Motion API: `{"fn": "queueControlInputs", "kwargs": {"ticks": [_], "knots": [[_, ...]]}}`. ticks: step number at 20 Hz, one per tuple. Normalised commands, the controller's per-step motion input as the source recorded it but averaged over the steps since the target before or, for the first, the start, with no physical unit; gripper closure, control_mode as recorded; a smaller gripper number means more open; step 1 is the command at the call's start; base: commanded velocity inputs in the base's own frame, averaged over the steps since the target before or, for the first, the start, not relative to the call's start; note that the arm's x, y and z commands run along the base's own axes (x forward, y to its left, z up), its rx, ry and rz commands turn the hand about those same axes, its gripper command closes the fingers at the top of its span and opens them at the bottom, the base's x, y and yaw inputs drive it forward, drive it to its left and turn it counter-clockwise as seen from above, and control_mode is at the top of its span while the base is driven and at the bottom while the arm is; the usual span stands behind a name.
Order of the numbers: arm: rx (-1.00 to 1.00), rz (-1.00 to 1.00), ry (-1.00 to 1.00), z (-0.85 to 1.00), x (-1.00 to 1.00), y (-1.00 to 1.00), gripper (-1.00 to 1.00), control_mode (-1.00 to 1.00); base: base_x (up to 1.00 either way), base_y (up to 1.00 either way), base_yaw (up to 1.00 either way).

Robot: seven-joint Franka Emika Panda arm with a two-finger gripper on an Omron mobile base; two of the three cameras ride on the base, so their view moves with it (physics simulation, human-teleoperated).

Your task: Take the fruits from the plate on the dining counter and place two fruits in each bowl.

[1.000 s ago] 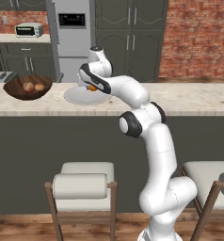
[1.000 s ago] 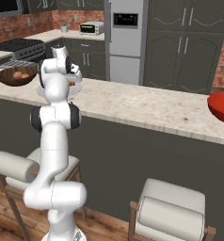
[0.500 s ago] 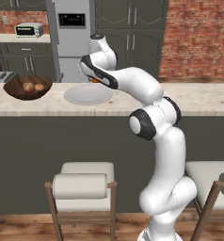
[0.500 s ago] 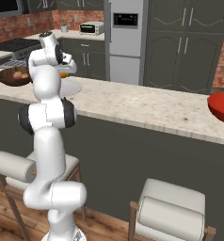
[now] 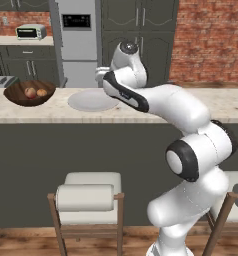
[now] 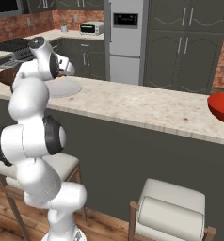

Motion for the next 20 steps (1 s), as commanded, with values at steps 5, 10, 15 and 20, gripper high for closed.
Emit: {"fn": "queueControlInputs", "kwargs": {"ticks": [5, 10, 15, 20], "knots": [[0.08, 0.00, 0.00, 0.58, -1.00, -0.39, 1.00, -1.00, 0.00, 0.00, 0.00], [0.00, 0.00, 0.15, 0.58, -1.00, -0.29, 1.00, -1.00, 0.00, 0.00, 0.00], [-0.03, 0.00, 0.26, 0.09, -1.00, -0.15, 1.00, -1.00, 0.00, 0.00, 0.00], [-0.12, 0.00, 0.12, -0.52, -1.00, -0.20, 1.00, -1.00, 0.00, 0.00, 0.00]]}}
